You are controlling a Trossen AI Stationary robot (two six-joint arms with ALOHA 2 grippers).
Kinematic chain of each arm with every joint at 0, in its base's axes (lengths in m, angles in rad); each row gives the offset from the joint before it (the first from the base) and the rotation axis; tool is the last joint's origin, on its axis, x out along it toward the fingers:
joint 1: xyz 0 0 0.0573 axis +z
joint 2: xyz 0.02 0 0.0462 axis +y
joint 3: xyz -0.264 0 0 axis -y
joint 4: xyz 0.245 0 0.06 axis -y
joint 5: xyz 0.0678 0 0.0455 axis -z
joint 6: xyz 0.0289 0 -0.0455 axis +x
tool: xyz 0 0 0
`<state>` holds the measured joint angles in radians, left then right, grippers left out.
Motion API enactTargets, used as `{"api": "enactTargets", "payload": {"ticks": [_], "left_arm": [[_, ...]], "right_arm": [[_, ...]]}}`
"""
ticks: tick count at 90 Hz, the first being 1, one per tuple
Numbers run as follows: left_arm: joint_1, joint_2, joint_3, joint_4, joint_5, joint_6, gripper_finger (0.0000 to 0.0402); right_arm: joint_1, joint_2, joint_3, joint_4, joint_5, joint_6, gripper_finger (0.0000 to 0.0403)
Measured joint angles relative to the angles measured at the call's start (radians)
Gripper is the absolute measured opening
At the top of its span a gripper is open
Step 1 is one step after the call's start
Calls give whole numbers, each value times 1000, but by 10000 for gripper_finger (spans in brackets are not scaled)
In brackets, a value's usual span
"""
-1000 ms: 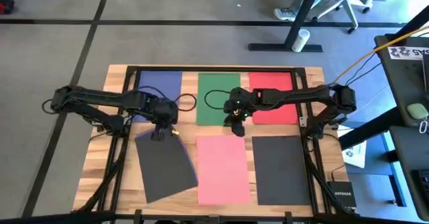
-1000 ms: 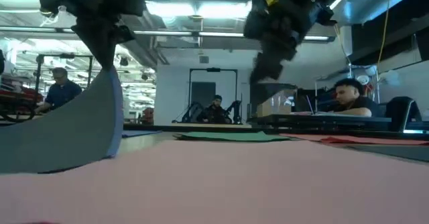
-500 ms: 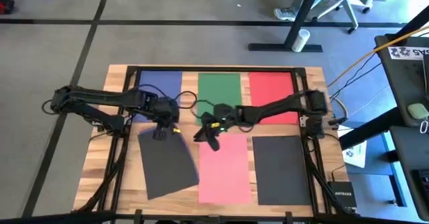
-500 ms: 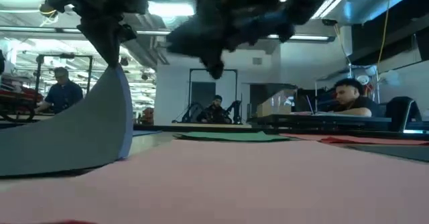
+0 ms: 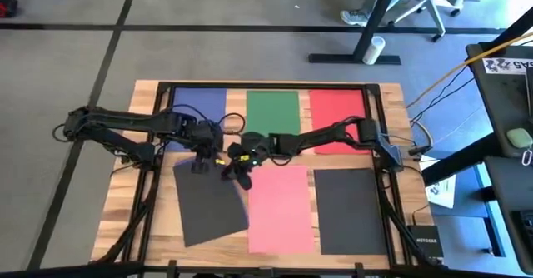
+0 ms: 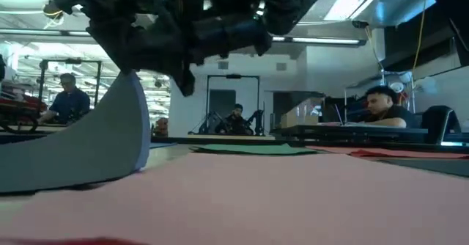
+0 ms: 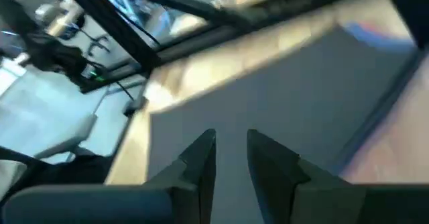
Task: Organize paper
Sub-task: Stack the black paper on top of the other black paper
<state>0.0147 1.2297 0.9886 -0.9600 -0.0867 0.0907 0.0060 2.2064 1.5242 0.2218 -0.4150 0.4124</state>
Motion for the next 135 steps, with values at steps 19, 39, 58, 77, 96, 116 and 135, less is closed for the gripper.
{"api": "enactTargets", "payload": {"ticks": [19, 39, 58, 77, 96, 116, 135], "left_arm": [[-1, 0, 0, -2, 0, 0, 0], [-15, 0, 0, -2, 0, 1, 0], [-24, 0, 0, 5, 0, -1, 0], [-24, 0, 0, -9, -3, -4, 0], [-24, 0, 0, -48, -22, -23, 0], [-24, 0, -47, -39, -22, -39, 0], [-28, 1, -90, -24, -73, -55, 0]], "right_arm": [[-21, 0, 0, -47, 92, 8, 74], [-26, -1, -1, -82, 137, 14, 74], [-26, -1, -1, -77, 143, 11, 74], [-25, -1, -1, -91, 88, -27, 74], [1, -4, -1, -160, -26, -183, 74], [50, -5, 66, -445, 58, -395, 74], [54, -6, 105, -492, 109, -421, 74]]}}
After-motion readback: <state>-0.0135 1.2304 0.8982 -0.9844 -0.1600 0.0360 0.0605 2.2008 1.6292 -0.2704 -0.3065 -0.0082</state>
